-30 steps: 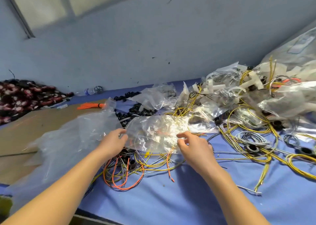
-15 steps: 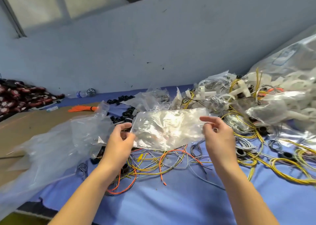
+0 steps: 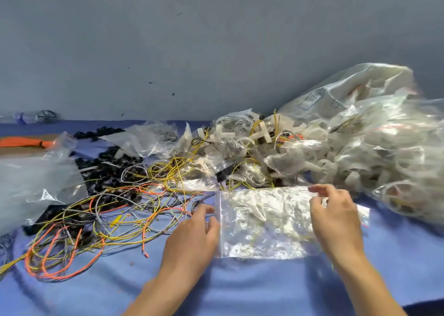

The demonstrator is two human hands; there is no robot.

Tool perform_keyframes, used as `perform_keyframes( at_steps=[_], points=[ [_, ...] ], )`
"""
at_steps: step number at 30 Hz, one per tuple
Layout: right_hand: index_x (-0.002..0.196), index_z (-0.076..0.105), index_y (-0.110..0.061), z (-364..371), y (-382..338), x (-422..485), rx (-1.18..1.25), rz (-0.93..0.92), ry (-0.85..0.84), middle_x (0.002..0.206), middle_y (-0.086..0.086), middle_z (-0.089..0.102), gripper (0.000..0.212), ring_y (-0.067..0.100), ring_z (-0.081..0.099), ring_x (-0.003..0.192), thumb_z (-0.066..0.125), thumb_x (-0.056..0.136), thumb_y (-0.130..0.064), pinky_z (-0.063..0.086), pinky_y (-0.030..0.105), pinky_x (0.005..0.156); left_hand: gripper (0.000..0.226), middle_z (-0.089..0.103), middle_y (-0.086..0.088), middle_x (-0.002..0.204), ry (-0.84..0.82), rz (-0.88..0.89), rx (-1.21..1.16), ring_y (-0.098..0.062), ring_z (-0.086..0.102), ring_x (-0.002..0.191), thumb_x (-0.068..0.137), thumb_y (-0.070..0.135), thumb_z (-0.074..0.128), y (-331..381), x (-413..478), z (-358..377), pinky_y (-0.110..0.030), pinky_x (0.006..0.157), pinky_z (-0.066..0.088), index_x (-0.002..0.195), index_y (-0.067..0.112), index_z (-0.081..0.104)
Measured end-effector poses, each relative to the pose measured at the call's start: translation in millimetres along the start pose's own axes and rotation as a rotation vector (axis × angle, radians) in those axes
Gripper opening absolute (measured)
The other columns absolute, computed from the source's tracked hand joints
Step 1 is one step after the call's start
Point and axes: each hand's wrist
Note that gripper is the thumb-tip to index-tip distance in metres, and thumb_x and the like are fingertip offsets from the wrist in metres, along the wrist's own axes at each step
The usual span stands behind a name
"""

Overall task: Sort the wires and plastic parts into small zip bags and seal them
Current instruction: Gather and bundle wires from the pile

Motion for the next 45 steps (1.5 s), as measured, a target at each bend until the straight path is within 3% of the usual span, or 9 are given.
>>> perform_keyframes(
  at_steps=[3,9,13,17,21,38,42,45],
  points=[
    [0.112,0.065,-0.023,5.3,3.6,-2.0,-0.047,-0.039,-0.062,0.113,0.009,0.058,0.029,0.032,0.051,0.11,0.047,0.091,-0.013,0.039,0.047,0.098,0.024,0.064,0.005,0.074,0.039,0.004,0.043,-0.021,0.063,0.083,0.097,0.033,0.04,-2.0,6.0,-1.9,-0.035,0.066,0.042,0.119,0.034,0.05],
    [0.11,0.064,-0.024,24.3,-11.9,-1.2,-0.046,-0.15,-0.105,0.111,0.002,0.061,0.027,0.026,0.052,0.11,0.048,0.091,-0.014,0.039,0.046,0.098,0.022,0.066,0.003,0.091,0.087,0.045,0.109,-0.021,0.058,0.094,0.097,0.025,0.045,-31.4,31.3,-21.2,-0.037,0.077,0.046,0.115,0.027,0.058],
    [0.111,0.063,-0.022,46.9,-32.0,-0.9,-0.069,-0.267,-0.177,0.108,0.002,0.062,0.027,0.027,0.055,0.105,0.05,0.089,-0.012,0.042,0.047,0.095,0.02,0.062,0.011,0.087,0.155,0.012,0.05,-0.018,0.056,0.087,0.096,0.022,0.045,-43.1,52.3,-25.7,-0.031,0.069,0.037,0.106,0.027,0.062],
    [0.109,0.065,-0.025,66.9,-45.6,-1.0,-0.067,-0.316,-0.234,0.106,0.0,0.063,0.027,0.027,0.057,0.102,0.052,0.088,-0.013,0.043,0.046,0.093,0.022,0.066,0.004,0.101,0.129,0.052,0.082,-0.021,0.057,0.099,0.096,0.022,0.045,-42.7,71.3,-16.6,-0.036,0.085,0.045,0.11,0.021,0.062],
    [0.112,0.065,-0.028,88.2,-55.3,-3.3,-0.101,-0.384,-0.294,0.109,-0.003,0.062,0.027,0.023,0.055,0.101,0.052,0.09,-0.018,0.042,0.043,0.092,0.025,0.063,0.004,0.114,0.116,0.08,0.128,-0.02,0.051,0.108,0.097,0.022,0.044,-48.7,86.8,-7.5,-0.036,0.096,0.041,0.116,0.02,0.06],
    [0.113,0.064,-0.03,118.1,-64.1,9.1,-0.091,-0.391,-0.437,0.111,-0.005,0.06,0.025,0.022,0.054,0.108,0.048,0.095,-0.024,0.041,0.04,0.095,0.026,0.061,0.009,0.11,0.116,0.139,0.315,-0.017,0.05,0.109,0.096,0.03,0.04,-34.5,116.6,36.2,-0.034,0.099,0.026,0.115,0.032,0.058],
    [0.111,0.066,-0.037,120.6,-71.5,-0.5,-0.092,-0.549,-0.496,0.113,-0.008,0.059,0.042,0.019,0.052,0.106,0.052,0.087,-0.006,0.041,0.038,0.093,0.024,0.064,0.007,0.11,0.171,0.112,0.237,-0.019,0.051,0.105,0.096,0.025,0.044,-36.3,123.6,25.4,-0.035,0.091,0.031,0.113,0.029,0.06],
    [0.107,0.067,-0.042,120.8,-72.4,-2.0,-0.165,-0.648,-0.568,0.125,-0.011,0.054,0.063,0.018,0.048,0.112,0.049,0.074,0.009,0.038,0.034,0.094,0.027,0.062,0.006,0.114,0.085,0.138,0.183,-0.018,0.05,0.108,0.098,0.022,0.043,-41.7,124.2,20.4,-0.034,0.092,0.033,0.119,0.029,0.058]
  ],
)
Point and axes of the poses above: each hand's wrist, its own x-axis towards the middle knuckle, its own z-axis out of the palm, y = z × x
